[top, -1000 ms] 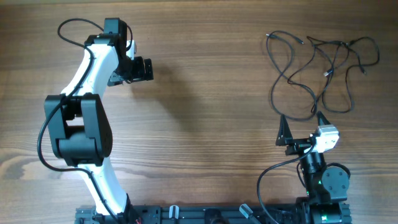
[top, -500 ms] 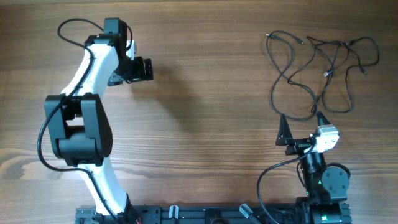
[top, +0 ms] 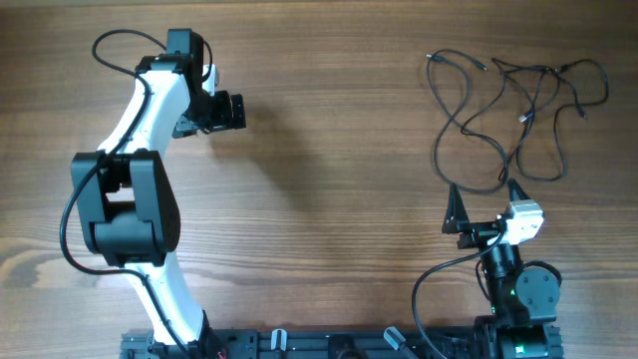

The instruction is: Untangle cables

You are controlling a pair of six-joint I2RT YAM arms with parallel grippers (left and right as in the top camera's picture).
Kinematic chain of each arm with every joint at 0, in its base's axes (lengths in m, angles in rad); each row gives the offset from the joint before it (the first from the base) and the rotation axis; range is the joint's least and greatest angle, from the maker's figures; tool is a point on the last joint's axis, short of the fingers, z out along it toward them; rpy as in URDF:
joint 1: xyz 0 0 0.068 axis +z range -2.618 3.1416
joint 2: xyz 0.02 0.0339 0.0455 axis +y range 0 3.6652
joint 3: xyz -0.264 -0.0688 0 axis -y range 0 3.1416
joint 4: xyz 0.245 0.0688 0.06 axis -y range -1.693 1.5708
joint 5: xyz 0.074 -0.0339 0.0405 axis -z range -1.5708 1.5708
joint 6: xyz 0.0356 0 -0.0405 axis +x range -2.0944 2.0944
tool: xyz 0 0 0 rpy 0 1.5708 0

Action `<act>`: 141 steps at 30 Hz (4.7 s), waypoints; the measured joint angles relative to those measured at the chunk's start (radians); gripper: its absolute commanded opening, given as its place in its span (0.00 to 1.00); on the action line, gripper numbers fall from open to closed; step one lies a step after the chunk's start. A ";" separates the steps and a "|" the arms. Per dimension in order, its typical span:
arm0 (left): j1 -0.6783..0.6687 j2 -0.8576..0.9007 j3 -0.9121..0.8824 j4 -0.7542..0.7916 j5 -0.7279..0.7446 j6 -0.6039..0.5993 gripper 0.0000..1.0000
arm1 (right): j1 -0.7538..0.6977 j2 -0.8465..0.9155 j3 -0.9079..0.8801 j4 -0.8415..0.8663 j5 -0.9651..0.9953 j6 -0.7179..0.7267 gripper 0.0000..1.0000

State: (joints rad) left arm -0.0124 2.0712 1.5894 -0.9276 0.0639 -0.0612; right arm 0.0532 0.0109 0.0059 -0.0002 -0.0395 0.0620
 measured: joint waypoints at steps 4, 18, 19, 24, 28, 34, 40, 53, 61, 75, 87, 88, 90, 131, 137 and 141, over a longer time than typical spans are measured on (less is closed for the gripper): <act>0.000 0.000 0.000 0.000 0.000 0.000 1.00 | 0.000 0.000 0.000 0.000 0.000 0.000 1.00; -0.002 0.000 0.000 0.000 0.000 0.000 1.00 | 0.000 0.000 0.000 0.000 0.000 0.000 1.00; -0.004 0.000 0.000 0.000 0.000 0.000 0.99 | 0.000 0.000 0.000 0.000 0.000 0.000 1.00; -0.045 -0.004 0.000 0.000 -0.004 0.000 1.00 | 0.000 0.000 0.000 0.000 0.000 0.000 1.00; -0.098 -0.042 -0.003 0.000 -0.004 0.000 1.00 | 0.000 0.000 0.000 0.000 0.000 0.000 1.00; -0.153 -0.190 -0.004 0.000 -0.004 0.000 1.00 | 0.000 0.000 0.000 0.000 0.000 0.000 1.00; -0.156 -0.335 -0.004 0.000 -0.004 0.000 1.00 | 0.000 0.000 0.000 0.000 0.000 0.000 1.00; -0.156 -0.653 -0.004 -0.031 -0.048 0.027 1.00 | 0.000 0.000 0.000 0.000 0.000 0.000 1.00; -0.156 -0.735 -0.090 0.071 -0.067 0.039 1.00 | 0.000 0.000 0.000 0.000 0.000 0.000 1.00; -0.143 -0.755 -0.614 0.370 -0.067 0.042 1.00 | 0.000 0.000 0.000 0.000 0.000 0.000 1.00; 0.026 -0.820 -0.993 0.827 0.110 0.042 1.00 | 0.000 0.000 0.000 0.000 0.000 0.000 1.00; 0.035 -0.829 -1.026 0.871 0.125 0.042 1.00 | 0.000 0.000 0.000 0.000 0.000 0.000 1.00; 0.046 -0.847 -1.099 0.972 0.151 0.042 1.00 | 0.000 0.000 0.000 0.000 0.000 0.000 1.00; 0.052 -1.243 -1.581 1.118 0.141 -0.128 1.00 | 0.000 0.000 0.000 0.000 0.000 0.000 1.00; 0.052 -1.508 -1.580 0.880 0.113 -0.129 1.00 | 0.000 0.000 0.000 0.001 0.000 0.000 1.00; 0.052 -1.701 -1.581 0.869 0.091 -0.128 1.00 | 0.000 0.001 0.000 0.000 0.000 0.000 1.00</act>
State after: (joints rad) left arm 0.0395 0.3698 0.0082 -0.0582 0.1551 -0.1894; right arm 0.0532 0.0116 0.0059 -0.0002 -0.0395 0.0620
